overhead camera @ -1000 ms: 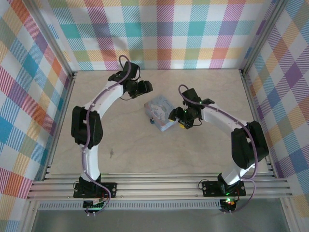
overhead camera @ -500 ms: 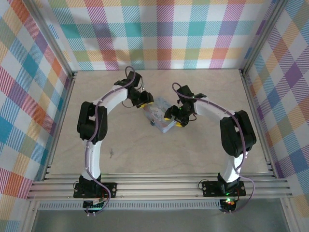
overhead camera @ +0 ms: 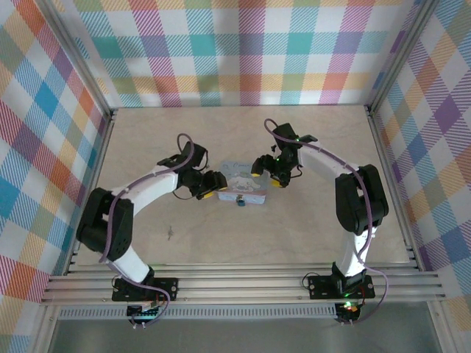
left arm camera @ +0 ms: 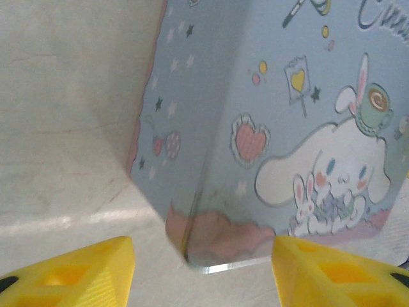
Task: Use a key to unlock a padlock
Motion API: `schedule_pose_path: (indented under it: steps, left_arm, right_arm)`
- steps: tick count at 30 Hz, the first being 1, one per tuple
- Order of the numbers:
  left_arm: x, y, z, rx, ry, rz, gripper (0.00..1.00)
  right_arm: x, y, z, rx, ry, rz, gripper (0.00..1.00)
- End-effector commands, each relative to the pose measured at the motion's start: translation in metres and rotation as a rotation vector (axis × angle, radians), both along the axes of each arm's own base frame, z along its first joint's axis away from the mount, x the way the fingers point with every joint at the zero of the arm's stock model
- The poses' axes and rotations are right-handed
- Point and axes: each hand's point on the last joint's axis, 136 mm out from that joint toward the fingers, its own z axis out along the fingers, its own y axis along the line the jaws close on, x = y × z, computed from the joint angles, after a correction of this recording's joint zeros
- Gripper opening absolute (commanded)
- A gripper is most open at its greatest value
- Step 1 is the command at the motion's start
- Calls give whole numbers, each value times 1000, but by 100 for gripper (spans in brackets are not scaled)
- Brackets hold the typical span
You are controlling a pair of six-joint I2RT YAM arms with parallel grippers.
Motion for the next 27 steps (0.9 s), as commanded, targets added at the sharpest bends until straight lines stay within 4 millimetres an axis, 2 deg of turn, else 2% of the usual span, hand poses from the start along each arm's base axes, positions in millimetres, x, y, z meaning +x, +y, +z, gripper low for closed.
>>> schedule_pose_path:
  steps: [1, 6, 11, 16, 21, 27]
  left_arm:
    - [3, 12, 24, -3, -73, 33, 62]
    - [12, 12, 24, -78, -60, 32, 63]
    - [29, 0, 10, -140, -10, -4, 61]
    - [43, -14, -8, -176, 50, -26, 54]
    - [59, -27, -11, -224, 69, -17, 36]
    - [85, -43, -8, -234, 71, -22, 32]
  right_arm:
    - [-9, -9, 19, -12, -30, 19, 78]
    - [-15, -10, 16, 13, -33, 12, 77]
    - [-10, 6, 8, 92, -2, 21, 72]
    - [2, 20, 2, 141, 10, 27, 58]
    - [20, 28, -1, 135, 3, 58, 45]
    - [57, 33, -3, 108, -13, 90, 43]
